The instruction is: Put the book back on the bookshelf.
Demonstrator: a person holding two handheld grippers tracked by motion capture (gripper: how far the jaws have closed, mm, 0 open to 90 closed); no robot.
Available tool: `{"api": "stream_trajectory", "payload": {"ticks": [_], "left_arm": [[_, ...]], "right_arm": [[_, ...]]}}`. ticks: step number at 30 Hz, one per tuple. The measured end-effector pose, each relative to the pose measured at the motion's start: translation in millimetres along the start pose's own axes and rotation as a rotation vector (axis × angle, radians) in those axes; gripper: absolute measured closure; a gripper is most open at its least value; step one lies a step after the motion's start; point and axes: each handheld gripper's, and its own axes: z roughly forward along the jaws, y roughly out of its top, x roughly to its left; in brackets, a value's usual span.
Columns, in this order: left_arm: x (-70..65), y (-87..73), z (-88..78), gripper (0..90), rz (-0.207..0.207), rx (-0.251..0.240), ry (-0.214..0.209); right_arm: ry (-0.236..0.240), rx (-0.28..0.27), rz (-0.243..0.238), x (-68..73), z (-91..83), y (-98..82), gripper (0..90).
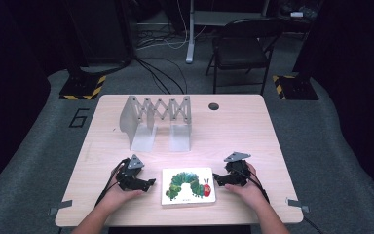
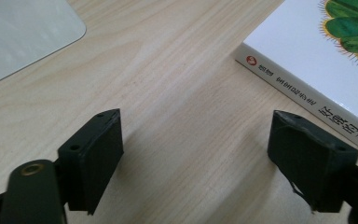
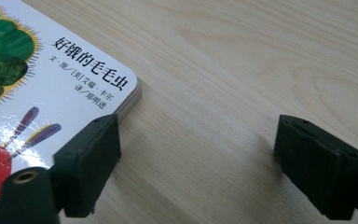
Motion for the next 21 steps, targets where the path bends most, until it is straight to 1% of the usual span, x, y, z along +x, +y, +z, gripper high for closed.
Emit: {"api": "stream_trajectory", "payload": {"ticks": [1, 2, 3, 4, 5, 6, 8, 9, 10, 11, 12, 13, 15, 16, 18, 19, 20, 21], "left_arm": [[0.0, 0.0, 0.0, 23.6, 0.000, 0.000, 0.000], [0.9, 0.8, -2.3, 23.6, -0.002, 0.002, -0.009], [-0.9, 1.9, -6.0, 24.7, -0.019, -0.010, -0.008], [-2.7, 3.1, -9.1, 24.9, -0.030, -0.020, -0.010], [-4.0, 4.3, -11.9, 25.5, -0.036, -0.022, -0.019], [-5.1, 5.1, -13.4, 26.0, -0.039, -0.025, -0.021], [-6.7, 5.7, -15.2, 26.8, -0.043, -0.031, -0.024], [-8.2, 6.0, -17.4, 27.2, -0.049, -0.029, -0.027], [-9.0, 5.9, -18.1, 27.3, -0.055, -0.027, -0.024], [-9.0, 5.9, -18.1, 27.5, -0.055, -0.027, -0.024], [-9.6, 5.6, -18.2, 27.5, -0.061, -0.031, -0.023], [-10.1, 5.8, -20.2, 27.7, -0.072, -0.020, -0.029], [-11.6, 5.7, -21.6, 27.7, -0.076, -0.027, -0.021], [-14.4, 6.2, -25.2, 27.4, -0.079, -0.030, -0.016], [-15.6, 6.4, -26.6, 26.8, -0.078, -0.032, -0.013], [-20.8, 6.9, -30.0, 25.7, -0.084, -0.034, -0.005], [-22.7, 7.2, -31.3, 25.4, -0.075, -0.036, -0.002], [-22.7, 7.2, -31.3, 25.3, -0.075, -0.036, -0.002]], "right_arm": [[0.000, 0.000, 0.000, 0.0, 0.0, 0.0, 15.3], [-0.002, 0.000, 0.005, -0.1, 0.1, 0.4, 16.1], [-0.003, -0.002, 0.005, -0.6, -1.1, 1.0, 21.5], [0.001, 0.002, -0.001, -1.1, -1.6, 1.4, 23.8], [0.002, 0.015, 0.007, -1.3, -3.3, 2.2, 26.2], [-0.001, 0.017, 0.001, -2.3, -3.7, 2.8, 27.4], [0.001, 0.021, 0.010, -2.1, -4.1, 3.1, 28.2], [0.003, 0.037, 0.023, -2.8, -5.4, 4.2, 30.9], [0.000, 0.032, 0.022, -3.6, -5.5, 4.4, 31.4], [0.008, 0.043, 0.039, -3.7, -6.2, 5.2, 31.8], [0.008, 0.043, 0.039, -3.7, -6.2, 5.2, 31.8], [0.014, 0.048, 0.049, -4.8, -7.1, 6.2, 32.9], [0.017, 0.052, 0.052, -5.2, -7.5, 6.5, 33.1], [0.029, 0.076, 0.071, -5.0, -9.6, 8.4, 33.3], [0.034, 0.066, 0.078, -4.7, -10.1, 8.8, 33.3], [0.038, 0.075, 0.092, -3.7, -14.1, 11.7, 33.5], [0.041, 0.066, 0.103, -2.8, -15.3, 12.7, 33.8], [0.041, 0.066, 0.103, -2.8, -15.3, 12.7, 33.8]]}}
